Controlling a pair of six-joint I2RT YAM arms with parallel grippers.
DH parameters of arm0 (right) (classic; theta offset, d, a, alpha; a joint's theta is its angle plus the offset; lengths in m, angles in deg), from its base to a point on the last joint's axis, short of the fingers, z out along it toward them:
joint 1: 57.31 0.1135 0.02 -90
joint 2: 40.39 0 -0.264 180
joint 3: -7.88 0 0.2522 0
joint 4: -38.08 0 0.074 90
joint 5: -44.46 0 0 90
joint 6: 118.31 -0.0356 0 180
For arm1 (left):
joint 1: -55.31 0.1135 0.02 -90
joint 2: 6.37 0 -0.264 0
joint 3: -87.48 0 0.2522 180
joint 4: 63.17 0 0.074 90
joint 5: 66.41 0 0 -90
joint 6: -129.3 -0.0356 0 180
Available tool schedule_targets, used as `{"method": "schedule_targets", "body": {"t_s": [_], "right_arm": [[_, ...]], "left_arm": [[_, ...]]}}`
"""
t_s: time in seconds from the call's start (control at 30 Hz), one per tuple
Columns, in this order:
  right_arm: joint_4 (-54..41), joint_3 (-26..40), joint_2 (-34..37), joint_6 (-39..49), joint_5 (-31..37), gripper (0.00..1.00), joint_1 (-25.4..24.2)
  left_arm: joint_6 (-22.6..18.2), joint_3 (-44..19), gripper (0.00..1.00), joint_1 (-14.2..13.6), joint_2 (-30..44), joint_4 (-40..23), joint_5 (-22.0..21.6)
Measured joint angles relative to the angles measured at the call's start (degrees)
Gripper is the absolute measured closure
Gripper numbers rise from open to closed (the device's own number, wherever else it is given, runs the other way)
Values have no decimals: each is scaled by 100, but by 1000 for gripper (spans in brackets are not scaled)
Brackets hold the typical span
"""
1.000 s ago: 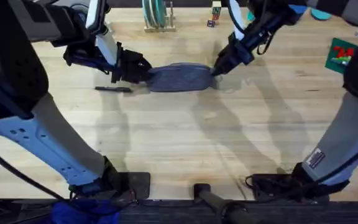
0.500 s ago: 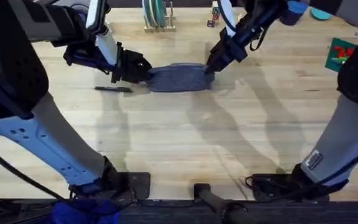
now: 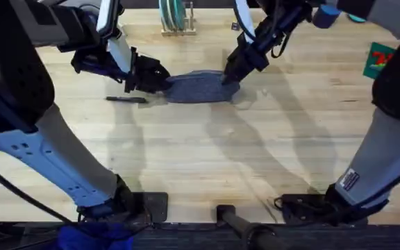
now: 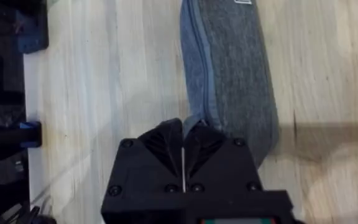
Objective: Unzip the bag, pick up the pens from the table one at a time and place them inside, then zip the bag closed.
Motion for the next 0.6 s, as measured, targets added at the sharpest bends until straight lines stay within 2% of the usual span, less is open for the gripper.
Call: {"method": "schedule_targets", "body": {"t_s": [0.6], "right_arm": [[154,350,1,-98,-7,971,492]], "left_arm": [[0,0,960,-15,-2,-2,-2]]}}
